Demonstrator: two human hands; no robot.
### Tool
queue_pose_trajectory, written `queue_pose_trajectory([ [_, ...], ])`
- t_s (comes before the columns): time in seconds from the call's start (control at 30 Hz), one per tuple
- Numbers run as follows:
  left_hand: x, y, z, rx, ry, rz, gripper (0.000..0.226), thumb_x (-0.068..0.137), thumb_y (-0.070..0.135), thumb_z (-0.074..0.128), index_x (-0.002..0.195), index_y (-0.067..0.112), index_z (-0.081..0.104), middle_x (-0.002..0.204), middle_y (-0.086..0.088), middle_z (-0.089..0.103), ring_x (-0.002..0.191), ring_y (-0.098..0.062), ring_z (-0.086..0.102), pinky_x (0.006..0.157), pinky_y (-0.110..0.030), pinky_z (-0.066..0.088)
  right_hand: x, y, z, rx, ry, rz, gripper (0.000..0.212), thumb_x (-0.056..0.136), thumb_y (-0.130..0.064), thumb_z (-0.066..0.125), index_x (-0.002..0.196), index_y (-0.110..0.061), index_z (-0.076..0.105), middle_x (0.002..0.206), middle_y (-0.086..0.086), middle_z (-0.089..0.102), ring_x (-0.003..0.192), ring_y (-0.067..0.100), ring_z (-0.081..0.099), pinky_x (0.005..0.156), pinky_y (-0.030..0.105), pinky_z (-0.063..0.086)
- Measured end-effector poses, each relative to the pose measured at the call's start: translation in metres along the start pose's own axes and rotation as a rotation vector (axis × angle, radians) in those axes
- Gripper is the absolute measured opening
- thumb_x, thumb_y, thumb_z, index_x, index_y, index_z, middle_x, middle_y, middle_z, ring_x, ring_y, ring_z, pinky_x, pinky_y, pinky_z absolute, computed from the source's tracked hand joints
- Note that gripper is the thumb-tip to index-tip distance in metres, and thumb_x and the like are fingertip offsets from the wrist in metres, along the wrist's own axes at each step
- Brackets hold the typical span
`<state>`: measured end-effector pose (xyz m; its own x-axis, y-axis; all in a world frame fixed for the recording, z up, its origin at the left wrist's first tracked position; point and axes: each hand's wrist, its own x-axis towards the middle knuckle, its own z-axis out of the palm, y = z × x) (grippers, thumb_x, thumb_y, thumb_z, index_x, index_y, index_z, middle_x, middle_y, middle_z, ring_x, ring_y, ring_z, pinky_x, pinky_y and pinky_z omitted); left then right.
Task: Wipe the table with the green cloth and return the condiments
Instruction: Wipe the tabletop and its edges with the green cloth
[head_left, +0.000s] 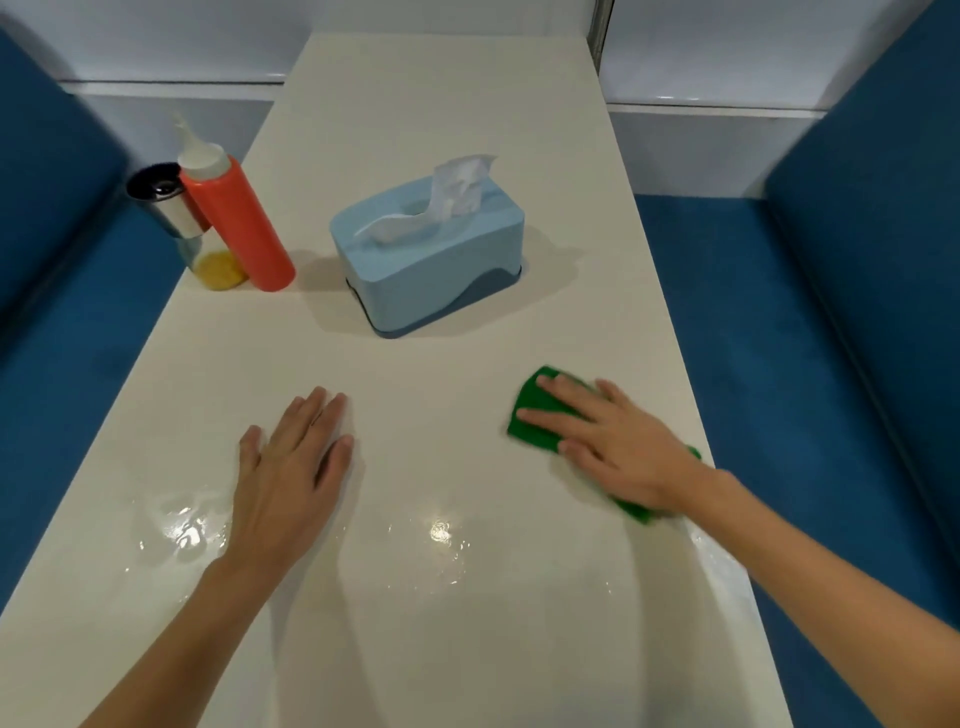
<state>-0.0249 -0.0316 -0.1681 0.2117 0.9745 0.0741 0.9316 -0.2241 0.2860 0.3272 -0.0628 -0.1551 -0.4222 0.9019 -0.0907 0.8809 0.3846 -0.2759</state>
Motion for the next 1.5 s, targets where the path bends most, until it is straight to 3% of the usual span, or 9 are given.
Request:
queue_pose_trajectory([
  [0.13, -0.001, 0.001, 0.005, -0.028, 0.038, -0.01, 0.052, 0.098, 0.042, 0.027, 0.145, 0.025, 0.04, 0.154, 0.002, 0.035, 0.143, -0.016, 0.027, 0.113, -0.049, 0.014, 0.047, 0.013, -0.007, -0.007, 0.103, 0.249, 0.055, 0.093, -0.041, 0.013, 0.147, -0.041, 0.024, 0.159, 0.001, 0.016, 0.145, 0.016, 0.011, 0.116, 0.045, 0.009],
  [0.3, 0.0, -0.001, 0.005, -0.041, 0.05, -0.01, 0.052, 0.097, 0.042, 0.029, 0.144, 0.025, 0.042, 0.153, 0.002, 0.036, 0.143, -0.015, 0.028, 0.114, -0.048, 0.013, 0.102, -0.038, 0.01, 0.039, 0.187, 0.449, 0.049, 0.1, -0.031, 0.025, 0.149, -0.036, 0.022, 0.159, 0.007, 0.012, 0.146, 0.022, 0.007, 0.115, 0.046, 0.006],
  [0.47, -0.001, -0.005, 0.005, -0.036, 0.03, -0.01, 0.052, 0.098, 0.044, 0.028, 0.146, 0.029, 0.038, 0.155, 0.005, 0.031, 0.144, -0.011, 0.024, 0.115, -0.046, 0.011, 0.086, -0.1, 0.028, 0.07, 0.148, 0.175, 0.049, 0.099, -0.031, 0.025, 0.148, -0.034, 0.028, 0.158, 0.007, 0.017, 0.146, 0.022, 0.012, 0.116, 0.044, 0.006],
  [0.63, -0.002, -0.006, 0.003, -0.062, 0.013, 0.005, 0.053, 0.099, 0.046, 0.024, 0.148, 0.03, 0.034, 0.157, 0.007, 0.026, 0.145, -0.009, 0.019, 0.116, -0.044, 0.007, 0.022, -0.072, 0.025, -0.018, 0.025, 0.001, 0.048, 0.098, -0.042, 0.02, 0.146, -0.044, 0.024, 0.159, -0.005, 0.015, 0.146, 0.012, 0.011, 0.115, 0.04, 0.007],
  [0.83, 0.0, -0.004, 0.006, -0.035, 0.027, -0.002, 0.053, 0.099, 0.043, 0.024, 0.148, 0.028, 0.035, 0.157, 0.004, 0.027, 0.146, -0.013, 0.02, 0.115, -0.046, 0.007, 0.023, -0.002, 0.001, 0.012, 0.136, 0.402, 0.05, 0.097, -0.043, 0.016, 0.147, -0.043, 0.021, 0.159, 0.0, 0.013, 0.146, 0.015, 0.009, 0.115, 0.051, 0.005],
  [1.0, 0.0, -0.003, 0.006, -0.023, 0.036, 0.0, 0.053, 0.098, 0.041, 0.026, 0.147, 0.026, 0.036, 0.156, 0.001, 0.03, 0.145, -0.015, 0.023, 0.115, -0.048, 0.009, 0.086, -0.048, 0.017, 0.038, 0.237, 0.761, 0.052, 0.101, -0.034, 0.022, 0.152, -0.031, 0.014, 0.159, 0.014, 0.004, 0.147, 0.026, 0.002, 0.115, 0.052, 0.004],
  [1.17, -0.001, -0.004, 0.005, -0.011, 0.026, 0.009, 0.053, 0.098, 0.042, 0.025, 0.148, 0.025, 0.035, 0.156, 0.0, 0.029, 0.145, -0.016, 0.023, 0.114, -0.049, 0.01, 0.096, -0.122, 0.038, 0.042, 0.222, 0.419, 0.05, 0.101, -0.033, 0.025, 0.15, -0.032, 0.021, 0.159, 0.012, 0.01, 0.146, 0.025, 0.007, 0.115, 0.048, 0.004],
  [1.3, -0.003, -0.007, 0.004, -0.034, 0.011, 0.02, 0.053, 0.099, 0.044, 0.024, 0.149, 0.027, 0.032, 0.157, 0.003, 0.026, 0.146, -0.013, 0.019, 0.115, -0.046, 0.008, 0.052, -0.115, 0.034, 0.119, 0.128, 0.201, 0.046, 0.101, -0.037, 0.026, 0.147, -0.038, 0.027, 0.159, 0.002, 0.014, 0.146, 0.018, 0.009, 0.116, 0.045, 0.002],
  [1.5, -0.002, -0.007, 0.005, -0.037, 0.022, 0.016, 0.052, 0.1, 0.043, 0.025, 0.149, 0.027, 0.033, 0.157, 0.003, 0.026, 0.146, -0.013, 0.019, 0.116, -0.046, 0.006, 0.009, -0.037, 0.015, 0.068, 0.189, 0.445, 0.049, 0.096, -0.042, 0.022, 0.145, -0.042, 0.027, 0.159, 0.001, 0.016, 0.146, 0.015, 0.011, 0.115, 0.052, 0.006],
])
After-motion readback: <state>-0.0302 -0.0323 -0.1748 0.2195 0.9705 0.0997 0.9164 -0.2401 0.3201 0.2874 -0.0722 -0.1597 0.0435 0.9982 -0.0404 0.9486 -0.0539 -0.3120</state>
